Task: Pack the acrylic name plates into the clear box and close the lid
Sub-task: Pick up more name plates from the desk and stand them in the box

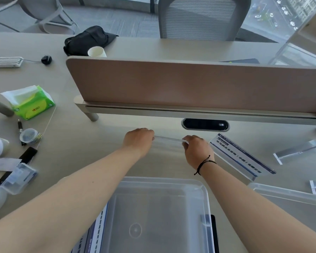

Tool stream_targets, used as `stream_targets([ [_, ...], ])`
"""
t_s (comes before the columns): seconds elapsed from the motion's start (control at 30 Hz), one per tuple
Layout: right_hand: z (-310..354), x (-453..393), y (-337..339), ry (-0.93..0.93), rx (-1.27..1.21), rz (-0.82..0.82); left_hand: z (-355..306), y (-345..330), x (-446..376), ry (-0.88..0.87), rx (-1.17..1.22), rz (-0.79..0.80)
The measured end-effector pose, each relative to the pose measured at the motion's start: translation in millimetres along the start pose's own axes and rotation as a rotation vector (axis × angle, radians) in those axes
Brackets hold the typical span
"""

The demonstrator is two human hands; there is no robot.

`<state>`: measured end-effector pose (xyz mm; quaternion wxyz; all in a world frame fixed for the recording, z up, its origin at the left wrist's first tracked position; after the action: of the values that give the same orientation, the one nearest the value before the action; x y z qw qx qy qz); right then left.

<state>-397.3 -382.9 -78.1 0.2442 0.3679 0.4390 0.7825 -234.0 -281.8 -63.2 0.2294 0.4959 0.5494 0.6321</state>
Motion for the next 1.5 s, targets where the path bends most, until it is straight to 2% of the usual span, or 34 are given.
stream_targets([
  [0.37, 24.3, 52.8, 46.5, -0.006, -0.127, -0.177, -7.6, 48.8, 59.2, 0.032, 0.032, -0.207],
  [0.57, 47.2, 97.5, 89.5, 0.004, -0.223, -0.272, -4.2, 85.9, 115.2, 0.069, 0.11, -0.381],
  [0.93, 97.1, 180.2, 127.5, 0.16, -0.2, -0.398, 11.4, 120.4, 236.1, 0.172, 0.212, -0.613],
  [1.1, 106.8, 207.4, 121.0, 0.207, -0.182, -0.394, 13.7, 121.5, 274.5, 0.19, 0.168, -0.618],
  [1.23, 106.8, 220.8, 105.4, 0.202, -0.19, -0.327, 18.5, 108.5, 298.0, 0.213, 0.148, -0.531],
  [1.5, 112.5, 214.8, 57.2, 0.264, -0.037, 0.014, 18.5, 51.0, 328.9, 0.291, 0.192, -0.243],
])
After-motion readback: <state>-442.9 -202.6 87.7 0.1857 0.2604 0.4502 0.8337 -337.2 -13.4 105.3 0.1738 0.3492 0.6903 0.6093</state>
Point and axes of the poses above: each hand's wrist, its own x-axis away from the middle knuckle, its own y-axis out of the back of the hand, z = x × y, the point moved 9 cm from there along -x, towards the middle knuckle, and after that the axes turned 8 degrees about z, right-handed, at the moved point
